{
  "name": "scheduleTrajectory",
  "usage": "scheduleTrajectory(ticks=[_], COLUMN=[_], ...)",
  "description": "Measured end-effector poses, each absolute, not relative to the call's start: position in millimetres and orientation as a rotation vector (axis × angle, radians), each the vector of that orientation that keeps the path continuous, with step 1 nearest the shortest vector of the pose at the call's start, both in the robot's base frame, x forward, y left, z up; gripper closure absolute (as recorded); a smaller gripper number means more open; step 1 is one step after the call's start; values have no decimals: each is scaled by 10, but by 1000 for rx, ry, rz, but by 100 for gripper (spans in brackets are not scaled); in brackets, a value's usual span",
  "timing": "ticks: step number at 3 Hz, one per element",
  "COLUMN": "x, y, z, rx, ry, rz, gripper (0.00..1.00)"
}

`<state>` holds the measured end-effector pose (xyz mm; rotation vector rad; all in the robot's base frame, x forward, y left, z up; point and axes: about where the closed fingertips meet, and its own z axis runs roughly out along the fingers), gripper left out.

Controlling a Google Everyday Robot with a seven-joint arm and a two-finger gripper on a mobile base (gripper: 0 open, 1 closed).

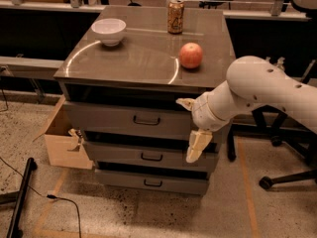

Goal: Open top drawer

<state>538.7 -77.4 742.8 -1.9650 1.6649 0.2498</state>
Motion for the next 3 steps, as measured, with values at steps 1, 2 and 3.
scheduleTrajectory(ticks=[1, 2, 3], x=[5534, 5637, 5764], y=[-788, -795, -816], z=[7290, 7154, 7007], rx=[-1952, -1926, -1911], ry=[1680, 1705, 1728], rz=[213, 204, 215], gripper=[0, 0, 0])
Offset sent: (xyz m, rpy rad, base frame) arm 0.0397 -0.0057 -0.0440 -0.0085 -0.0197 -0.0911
